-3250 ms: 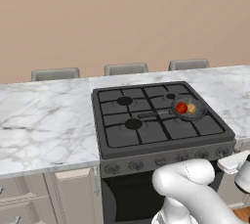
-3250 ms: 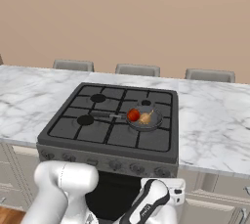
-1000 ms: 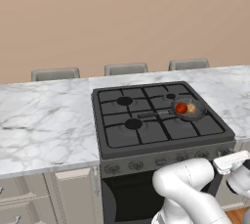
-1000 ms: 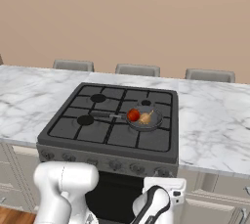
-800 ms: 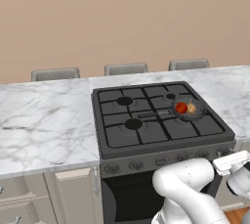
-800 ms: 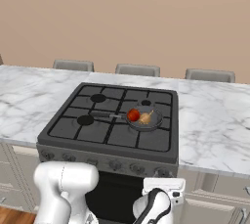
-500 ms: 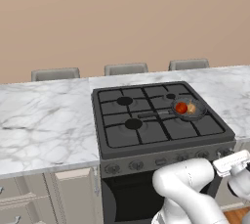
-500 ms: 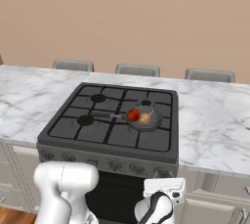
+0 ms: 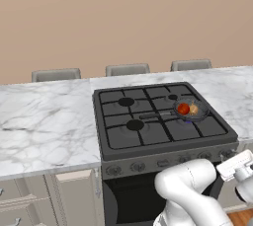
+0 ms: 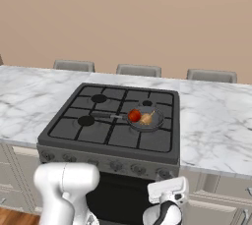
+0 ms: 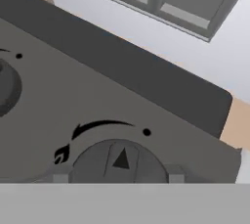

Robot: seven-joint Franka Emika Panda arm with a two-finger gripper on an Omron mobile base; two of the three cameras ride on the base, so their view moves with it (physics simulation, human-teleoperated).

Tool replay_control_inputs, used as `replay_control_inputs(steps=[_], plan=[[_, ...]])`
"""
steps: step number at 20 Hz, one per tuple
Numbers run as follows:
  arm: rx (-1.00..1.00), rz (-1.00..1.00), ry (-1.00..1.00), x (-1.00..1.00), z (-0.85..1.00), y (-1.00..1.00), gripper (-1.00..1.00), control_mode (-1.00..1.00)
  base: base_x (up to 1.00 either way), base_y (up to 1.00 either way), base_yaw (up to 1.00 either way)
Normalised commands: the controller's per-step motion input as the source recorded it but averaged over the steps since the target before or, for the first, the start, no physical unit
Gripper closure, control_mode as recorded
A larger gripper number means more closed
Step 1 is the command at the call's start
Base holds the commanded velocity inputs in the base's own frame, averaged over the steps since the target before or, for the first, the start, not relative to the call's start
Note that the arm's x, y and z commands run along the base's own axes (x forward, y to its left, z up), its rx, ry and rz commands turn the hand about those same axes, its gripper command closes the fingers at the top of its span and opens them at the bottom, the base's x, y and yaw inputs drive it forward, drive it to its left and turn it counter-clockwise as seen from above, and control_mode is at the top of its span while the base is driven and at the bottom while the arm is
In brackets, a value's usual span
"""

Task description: Place the pan on the front right burner on the stove. Then place the tomato and the onion in the pan and turn on the front right burner.

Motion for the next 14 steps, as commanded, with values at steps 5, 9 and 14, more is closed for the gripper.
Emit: replay_control_inputs(steps=[5, 9, 14], plan=[[-0.58, 0.07, -0.21, 0.0, 0.11, 0.0, 1.0, -1.0, 0.0, 0.0, 0.0], [-0.59, 0.05, -0.22, 0.0, 0.09, 0.0, 1.0, -1.0, 0.0, 0.0, 0.0], [-0.56, 0.13, -0.26, 0.0, 0.01, 0.0, 1.0, -1.0, 0.0, 0.0, 0.0]])
